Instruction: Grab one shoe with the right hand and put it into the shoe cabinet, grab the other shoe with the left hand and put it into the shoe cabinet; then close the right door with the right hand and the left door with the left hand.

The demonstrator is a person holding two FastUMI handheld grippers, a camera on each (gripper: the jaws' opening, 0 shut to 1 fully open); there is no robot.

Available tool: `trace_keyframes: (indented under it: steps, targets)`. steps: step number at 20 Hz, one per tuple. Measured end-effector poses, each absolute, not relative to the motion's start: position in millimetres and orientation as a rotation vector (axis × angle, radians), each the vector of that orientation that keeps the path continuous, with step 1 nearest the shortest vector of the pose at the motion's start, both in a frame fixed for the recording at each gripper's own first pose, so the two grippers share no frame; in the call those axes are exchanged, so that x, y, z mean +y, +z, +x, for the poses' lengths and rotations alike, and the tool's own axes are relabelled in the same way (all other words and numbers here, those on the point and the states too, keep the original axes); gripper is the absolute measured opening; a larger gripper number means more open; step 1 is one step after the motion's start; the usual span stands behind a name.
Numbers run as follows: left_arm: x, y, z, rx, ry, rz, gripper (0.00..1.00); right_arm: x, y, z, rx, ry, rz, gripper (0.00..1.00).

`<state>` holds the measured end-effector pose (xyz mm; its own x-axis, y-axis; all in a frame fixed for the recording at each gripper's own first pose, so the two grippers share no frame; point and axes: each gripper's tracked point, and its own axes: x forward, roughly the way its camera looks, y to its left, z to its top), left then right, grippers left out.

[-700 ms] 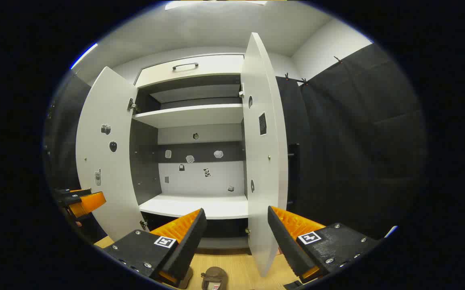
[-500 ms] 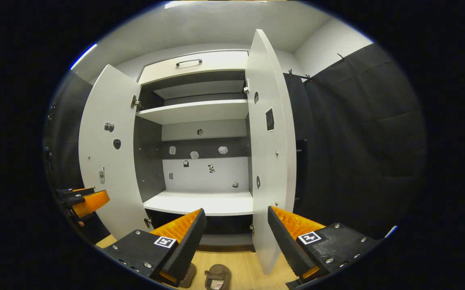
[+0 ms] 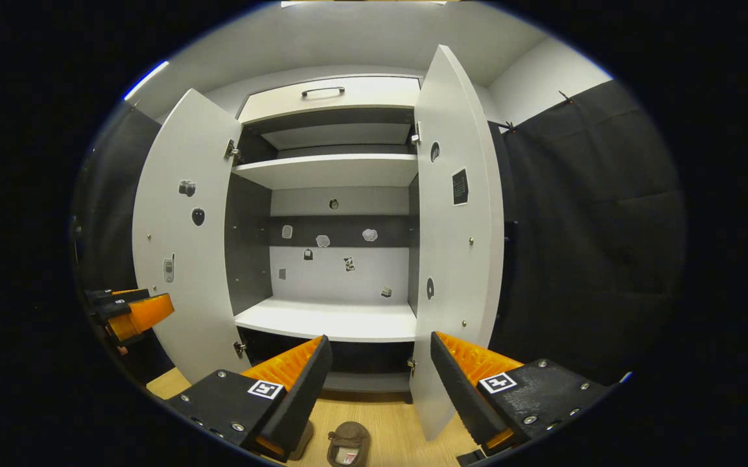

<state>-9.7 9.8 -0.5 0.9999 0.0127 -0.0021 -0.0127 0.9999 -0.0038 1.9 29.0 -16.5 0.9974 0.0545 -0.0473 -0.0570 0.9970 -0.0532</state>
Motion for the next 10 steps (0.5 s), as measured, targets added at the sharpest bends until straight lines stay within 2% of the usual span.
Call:
trace_keyframes:
  steps: [6,10]
  targets:
    - [8.8,-2.4,-10.2,0.002,0.010,0.004,0.96,31.3,-36.0,6.4,0.079,0.057,-0.064,0.94]
    - [9.8,-4.7,-8.6,0.004,0.012,0.006,0.96,35.9,-74.0,10.2,0.153,0.069,-0.049,0.94]
